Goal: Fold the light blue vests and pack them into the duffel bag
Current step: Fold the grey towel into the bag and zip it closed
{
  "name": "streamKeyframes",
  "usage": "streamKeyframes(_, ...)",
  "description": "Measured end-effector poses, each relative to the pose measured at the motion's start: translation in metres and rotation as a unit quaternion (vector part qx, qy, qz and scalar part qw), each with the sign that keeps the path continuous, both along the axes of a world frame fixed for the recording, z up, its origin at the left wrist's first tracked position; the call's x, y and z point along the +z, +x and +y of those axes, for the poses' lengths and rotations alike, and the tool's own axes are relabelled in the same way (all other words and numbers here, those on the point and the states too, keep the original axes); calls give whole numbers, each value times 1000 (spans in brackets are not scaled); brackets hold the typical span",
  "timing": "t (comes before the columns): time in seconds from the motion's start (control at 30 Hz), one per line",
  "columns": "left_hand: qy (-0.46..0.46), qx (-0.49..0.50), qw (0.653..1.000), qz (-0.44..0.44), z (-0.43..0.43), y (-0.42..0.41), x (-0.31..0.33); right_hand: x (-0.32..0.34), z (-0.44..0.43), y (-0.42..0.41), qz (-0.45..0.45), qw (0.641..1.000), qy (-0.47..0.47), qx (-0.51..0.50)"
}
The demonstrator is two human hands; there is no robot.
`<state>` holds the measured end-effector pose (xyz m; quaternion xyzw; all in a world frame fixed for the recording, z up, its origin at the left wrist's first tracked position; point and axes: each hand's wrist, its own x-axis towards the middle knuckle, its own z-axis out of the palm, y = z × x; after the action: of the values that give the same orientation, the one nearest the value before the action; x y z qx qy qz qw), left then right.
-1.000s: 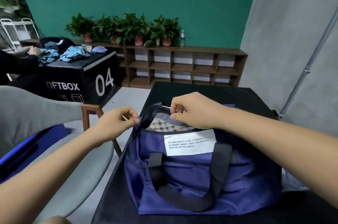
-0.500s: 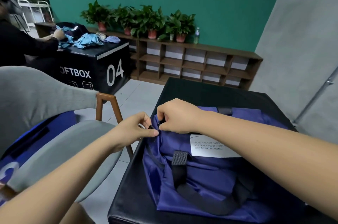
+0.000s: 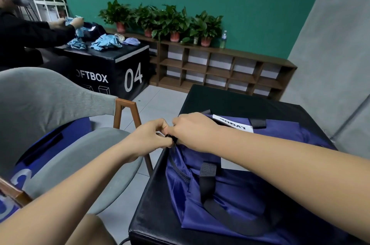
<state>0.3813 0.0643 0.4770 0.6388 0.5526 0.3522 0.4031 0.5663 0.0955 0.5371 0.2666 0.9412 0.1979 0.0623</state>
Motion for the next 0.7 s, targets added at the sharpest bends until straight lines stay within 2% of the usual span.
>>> streamKeyframes(0.13, 6, -3, 1000, -13, -3, 0, 2, 5, 1, 8, 83, 994, -49, -56)
streamKeyframes(0.33, 13, -5, 1000, -7, -1, 1, 6, 17, 7, 21, 205, 958, -138, -144)
streamKeyframes(0.47, 10, -7, 1000, -4, -2, 1, 10, 31, 7, 31, 220, 941, -179, -183)
streamKeyframes(0.7, 12, -10, 1000, -1, -4, -2, 13, 52, 1, 76, 220, 931, -192, -219)
